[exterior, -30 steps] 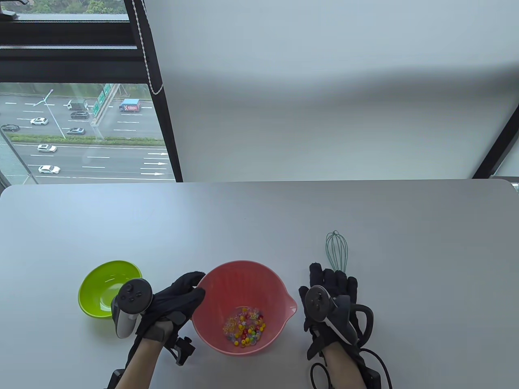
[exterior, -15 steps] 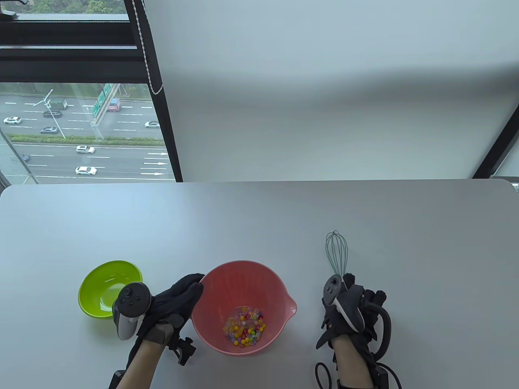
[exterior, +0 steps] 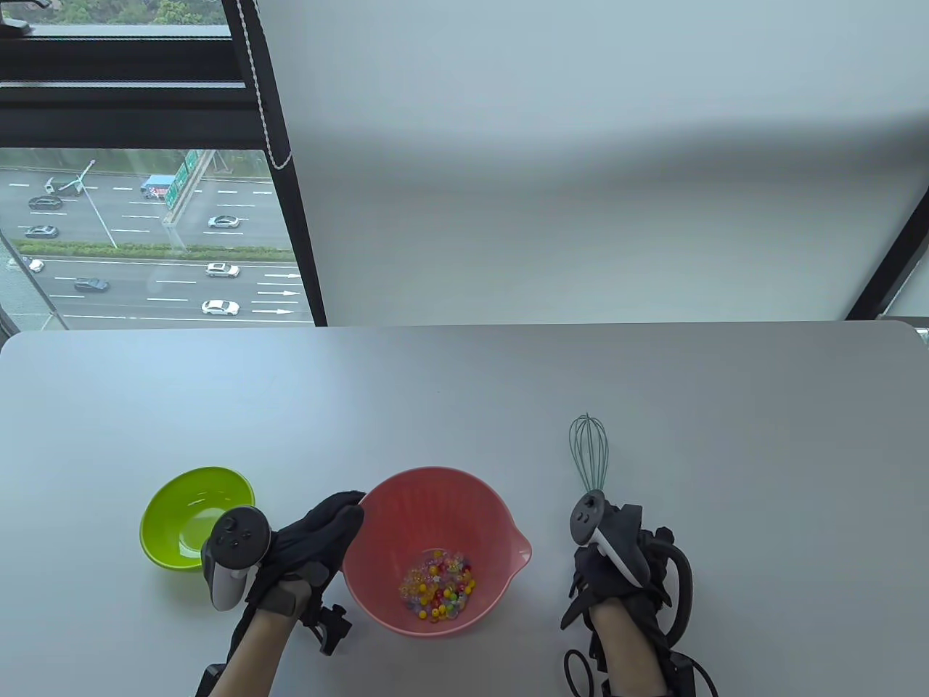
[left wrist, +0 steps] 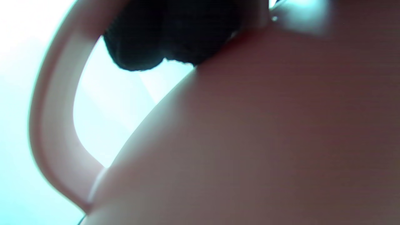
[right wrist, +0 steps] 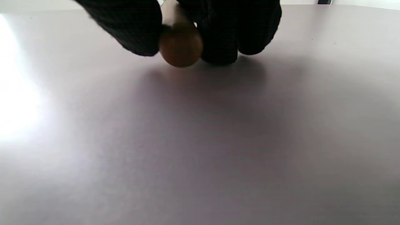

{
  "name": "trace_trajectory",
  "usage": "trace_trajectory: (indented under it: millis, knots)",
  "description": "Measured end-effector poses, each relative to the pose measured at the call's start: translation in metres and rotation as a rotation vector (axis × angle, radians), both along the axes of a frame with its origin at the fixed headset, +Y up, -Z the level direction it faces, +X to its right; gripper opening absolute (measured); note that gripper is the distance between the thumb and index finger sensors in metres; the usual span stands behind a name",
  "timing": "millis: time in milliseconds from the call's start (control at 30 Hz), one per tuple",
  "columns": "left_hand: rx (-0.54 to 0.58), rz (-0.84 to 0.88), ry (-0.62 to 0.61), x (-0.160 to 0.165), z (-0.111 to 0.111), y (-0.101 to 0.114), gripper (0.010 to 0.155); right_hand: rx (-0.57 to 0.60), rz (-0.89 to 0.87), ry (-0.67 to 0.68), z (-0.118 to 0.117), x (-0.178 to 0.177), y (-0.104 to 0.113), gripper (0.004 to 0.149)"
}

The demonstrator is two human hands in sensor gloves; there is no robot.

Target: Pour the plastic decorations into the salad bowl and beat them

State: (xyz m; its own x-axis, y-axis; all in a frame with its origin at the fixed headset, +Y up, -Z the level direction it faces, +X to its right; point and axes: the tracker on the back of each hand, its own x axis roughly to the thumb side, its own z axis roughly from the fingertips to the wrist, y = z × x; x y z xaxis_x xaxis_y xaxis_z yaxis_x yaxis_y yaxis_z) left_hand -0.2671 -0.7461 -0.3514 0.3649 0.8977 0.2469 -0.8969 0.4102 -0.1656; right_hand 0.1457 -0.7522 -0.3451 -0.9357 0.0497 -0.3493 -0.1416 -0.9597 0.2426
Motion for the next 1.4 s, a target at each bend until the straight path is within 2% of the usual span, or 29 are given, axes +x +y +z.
trace_trajectory:
  millis: [100,200,267,400,467,567,633,700,900,1133,1400]
  knots:
    - [0.0,0.001,0.0,0.0,0.0,0.0,0.064,0.155,-0.071,-0.01,0.003,0.004,0.005,0.072]
    - [0.0,0.005,0.001,0.0,0.0,-0.001,0.064,0.377,-0.111,0.014,0.009,0.005,0.013,0.065]
    - [0.0,0.005,0.002,0.0,0.0,-0.001,0.064,0.467,-0.151,0.03,0.012,0.006,0.017,0.064]
    - [-0.001,0.009,0.002,0.0,0.0,-0.001,0.064,0.71,-0.347,0.064,0.02,0.008,0.024,0.054]
    - [-0.003,0.01,0.001,0.0,0.0,-0.001,0.064,0.764,-0.588,0.088,0.023,0.011,0.026,0.048]
    - [-0.005,0.011,0.001,0.0,0.0,-0.002,0.065,0.788,-0.88,0.112,0.025,0.014,0.028,0.048]
    - [-0.006,0.014,0.001,0.0,0.0,-0.002,0.065,0.783,-1.0,0.142,0.026,0.012,0.03,0.047]
    - [-0.006,0.013,0.001,0.0,0.0,-0.002,0.065,0.789,-1.017,0.184,0.028,0.01,0.033,0.046]
    - [-0.007,0.011,0.0,0.0,0.0,-0.002,0.065,0.875,-0.973,0.291,0.037,-0.004,0.047,0.044]
    - [-0.007,0.009,-0.001,0.001,0.001,-0.002,0.065,0.998,-0.763,0.437,0.052,-0.024,0.066,0.044]
    - [-0.007,0.01,0.0,0.001,0.001,-0.002,0.065,1.159,-0.283,0.634,0.075,-0.063,0.076,0.045]
